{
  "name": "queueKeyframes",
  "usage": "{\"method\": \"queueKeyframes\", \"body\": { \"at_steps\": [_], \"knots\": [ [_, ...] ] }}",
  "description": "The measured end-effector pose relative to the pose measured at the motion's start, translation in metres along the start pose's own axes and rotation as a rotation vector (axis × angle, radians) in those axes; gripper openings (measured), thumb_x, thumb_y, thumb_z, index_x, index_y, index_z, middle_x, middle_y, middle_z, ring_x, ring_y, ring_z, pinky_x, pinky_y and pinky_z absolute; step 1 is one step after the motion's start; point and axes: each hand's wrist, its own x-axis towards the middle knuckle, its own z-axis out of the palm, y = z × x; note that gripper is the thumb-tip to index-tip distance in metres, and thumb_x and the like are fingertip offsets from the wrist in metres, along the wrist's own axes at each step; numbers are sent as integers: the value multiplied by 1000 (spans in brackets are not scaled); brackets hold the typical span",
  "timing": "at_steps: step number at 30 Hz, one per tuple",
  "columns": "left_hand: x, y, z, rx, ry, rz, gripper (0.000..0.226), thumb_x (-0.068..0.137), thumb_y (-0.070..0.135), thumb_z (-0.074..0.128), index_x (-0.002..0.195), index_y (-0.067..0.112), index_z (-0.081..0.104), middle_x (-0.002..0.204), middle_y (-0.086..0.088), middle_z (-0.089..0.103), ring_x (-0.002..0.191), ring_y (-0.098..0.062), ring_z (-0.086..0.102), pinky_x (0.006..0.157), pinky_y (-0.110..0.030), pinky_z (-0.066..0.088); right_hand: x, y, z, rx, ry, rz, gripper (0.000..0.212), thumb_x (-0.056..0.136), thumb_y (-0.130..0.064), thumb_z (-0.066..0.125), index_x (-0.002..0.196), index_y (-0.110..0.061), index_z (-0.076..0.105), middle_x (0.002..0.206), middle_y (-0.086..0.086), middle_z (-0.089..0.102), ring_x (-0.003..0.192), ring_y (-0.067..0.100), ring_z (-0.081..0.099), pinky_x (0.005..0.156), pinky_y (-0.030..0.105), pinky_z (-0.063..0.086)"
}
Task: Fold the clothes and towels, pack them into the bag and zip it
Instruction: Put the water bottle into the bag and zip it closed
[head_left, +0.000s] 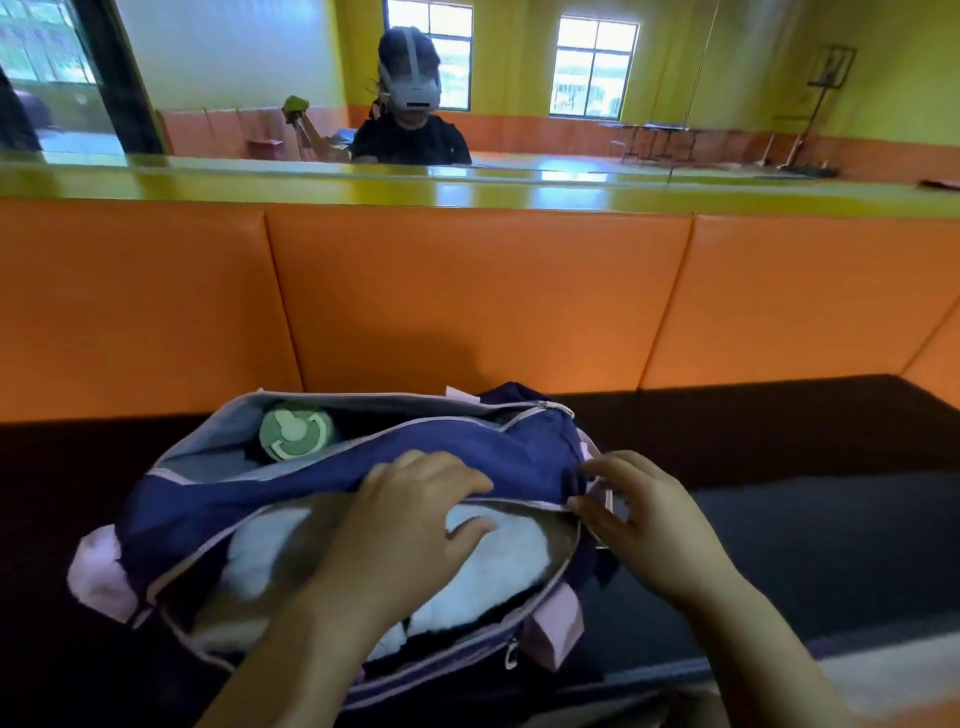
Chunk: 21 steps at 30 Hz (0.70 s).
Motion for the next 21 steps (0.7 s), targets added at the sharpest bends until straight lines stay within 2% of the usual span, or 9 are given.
{"method": "queueKeyframes", "body": {
  "at_steps": [3,6,9,11,13,14,16,19,21],
  "knots": [
    [4,16,22,120,-18,69,33,70,50,54,94,33,67,88,14,67,80,-15,64,62,-33,52,-16,11,5,65,-47,73,33,83,-30,70,115,-25,63,109,-8,61,94,10,60,79,28,50],
    [5,30,40,243,-116,75,39,56,48,72,92,33,68,83,12,64,73,-15,63,55,-29,50,-24,18,13,127,-83,104,37,84,-25,69,120,-19,63,111,-7,61,92,10,62,81,28,52],
    [5,39,54,278,-182,43,50,46,43,84,92,34,68,82,13,64,70,-10,63,54,-24,51,-25,22,21,139,-49,123,30,84,-19,70,114,-13,67,102,-7,57,85,9,58,75,5,44],
    [4,41,61,237,-174,21,49,51,35,84,96,33,67,84,12,63,72,-12,62,56,-25,52,-24,22,24,124,-24,147,21,84,-15,70,105,-12,71,94,-6,56,81,9,56,67,-1,37],
    [4,46,63,184,-171,7,48,62,25,79,107,31,64,92,8,61,81,-15,61,64,-28,53,-21,23,23,114,-18,153,12,84,-13,69,95,-11,74,88,-6,55,78,10,55,64,2,37],
    [5,49,62,167,-175,-2,48,71,22,73,117,31,60,101,7,58,91,-16,59,73,-29,52,-21,24,21,110,-26,153,10,84,-15,69,92,-12,74,87,-7,54,76,10,55,65,6,40],
    [7,52,62,137,-146,-10,49,85,19,60,131,31,48,119,7,51,108,-15,50,88,-29,46,-19,26,17,104,-58,176,6,86,-21,66,87,-17,71,85,-8,54,76,12,57,68,21,46],
    [11,59,59,95,-89,-13,44,91,19,51,133,33,45,124,11,46,113,-10,45,91,-25,43,-19,27,6,172,-129,257,16,91,-26,59,78,-20,64,79,-1,62,73,17,60,67,32,49],
    [15,65,56,63,-78,-13,39,94,27,47,132,33,44,122,12,45,112,-8,44,88,-22,41,-20,25,-2,215,-157,273,24,94,-27,53,73,-18,60,75,4,64,71,22,61,68,40,50]
  ]
}}
